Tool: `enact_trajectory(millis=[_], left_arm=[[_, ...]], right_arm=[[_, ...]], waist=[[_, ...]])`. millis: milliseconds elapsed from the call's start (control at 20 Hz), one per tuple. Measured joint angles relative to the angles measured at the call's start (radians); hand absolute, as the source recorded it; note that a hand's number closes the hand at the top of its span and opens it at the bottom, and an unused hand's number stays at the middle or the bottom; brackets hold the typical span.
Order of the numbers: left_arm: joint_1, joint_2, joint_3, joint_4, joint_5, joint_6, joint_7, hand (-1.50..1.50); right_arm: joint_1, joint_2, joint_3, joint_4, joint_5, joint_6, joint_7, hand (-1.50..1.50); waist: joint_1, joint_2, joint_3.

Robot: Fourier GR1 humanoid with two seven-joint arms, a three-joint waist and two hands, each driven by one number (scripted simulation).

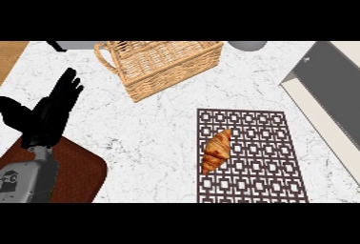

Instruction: Pick the tomato from the placemat and place it in the tiered shelf

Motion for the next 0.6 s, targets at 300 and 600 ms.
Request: enact_trajectory(millis=[300, 600], left_arm=[[0.016, -0.011, -0.004, -0.014, -0.006, 0.007, -0.013, 0.00], [0.018, -0.005, 0.004, -0.013, -0.004, 0.005, -0.007, 0.00]], right_arm=[[0.119, -0.147, -0.097, 0.227, -0.067, 0.170, -0.155, -1.50], [0.274, -0.175, -0.125, 0.262, -0.070, 0.181, -0.310, -1.50]], waist=[[-0.001, 0.000, 0.001], [-0.007, -0.001, 0.002]])
